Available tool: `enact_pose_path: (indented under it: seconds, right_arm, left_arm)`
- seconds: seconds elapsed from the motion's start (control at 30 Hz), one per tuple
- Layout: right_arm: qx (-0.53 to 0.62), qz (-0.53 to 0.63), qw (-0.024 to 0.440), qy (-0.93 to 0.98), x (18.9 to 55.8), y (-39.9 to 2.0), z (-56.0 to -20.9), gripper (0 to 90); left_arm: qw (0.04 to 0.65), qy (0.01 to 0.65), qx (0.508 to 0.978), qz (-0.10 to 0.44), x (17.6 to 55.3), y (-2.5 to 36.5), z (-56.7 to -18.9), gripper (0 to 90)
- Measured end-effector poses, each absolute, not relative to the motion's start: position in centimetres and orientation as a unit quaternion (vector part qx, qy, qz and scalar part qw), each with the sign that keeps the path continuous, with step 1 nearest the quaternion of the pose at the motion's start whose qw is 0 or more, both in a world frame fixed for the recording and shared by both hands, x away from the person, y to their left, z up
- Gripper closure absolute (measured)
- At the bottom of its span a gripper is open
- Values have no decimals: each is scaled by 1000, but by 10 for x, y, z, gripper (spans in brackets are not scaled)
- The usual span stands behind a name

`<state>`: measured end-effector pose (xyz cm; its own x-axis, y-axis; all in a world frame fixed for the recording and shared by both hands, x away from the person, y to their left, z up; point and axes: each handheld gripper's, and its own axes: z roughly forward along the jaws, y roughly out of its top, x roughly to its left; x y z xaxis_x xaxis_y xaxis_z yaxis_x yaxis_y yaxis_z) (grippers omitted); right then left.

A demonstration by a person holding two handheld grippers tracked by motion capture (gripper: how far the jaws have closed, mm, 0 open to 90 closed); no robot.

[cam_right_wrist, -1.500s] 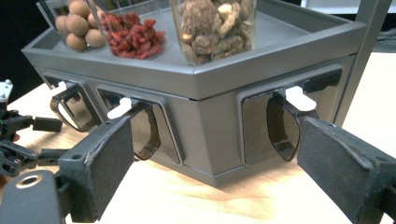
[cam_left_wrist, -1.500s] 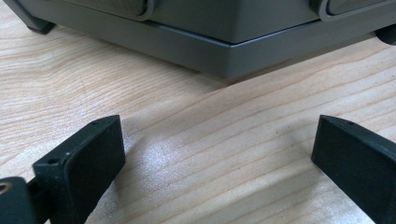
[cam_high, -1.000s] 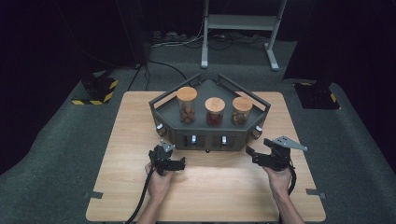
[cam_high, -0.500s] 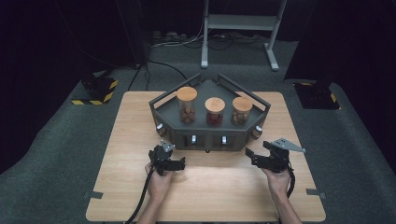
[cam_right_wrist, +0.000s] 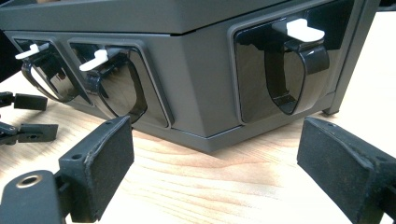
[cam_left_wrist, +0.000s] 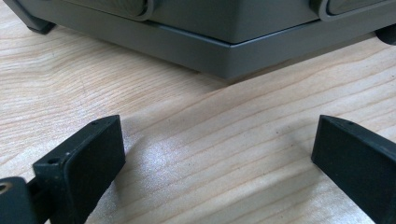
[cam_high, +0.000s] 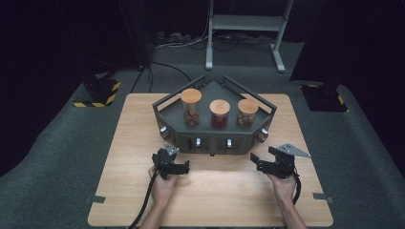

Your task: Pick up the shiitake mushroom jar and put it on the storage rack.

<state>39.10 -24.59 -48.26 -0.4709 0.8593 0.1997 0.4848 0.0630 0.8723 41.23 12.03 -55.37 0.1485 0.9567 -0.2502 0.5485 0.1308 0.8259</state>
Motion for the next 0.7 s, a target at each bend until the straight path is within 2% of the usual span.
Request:
enact_pose_path:
  seconds: [0.7]
  right_arm:
    - [481, 473, 189, 713, 396, -238, -492, 102]
  left_arm:
    - [441, 611, 616, 232, 412, 120, -554, 24]
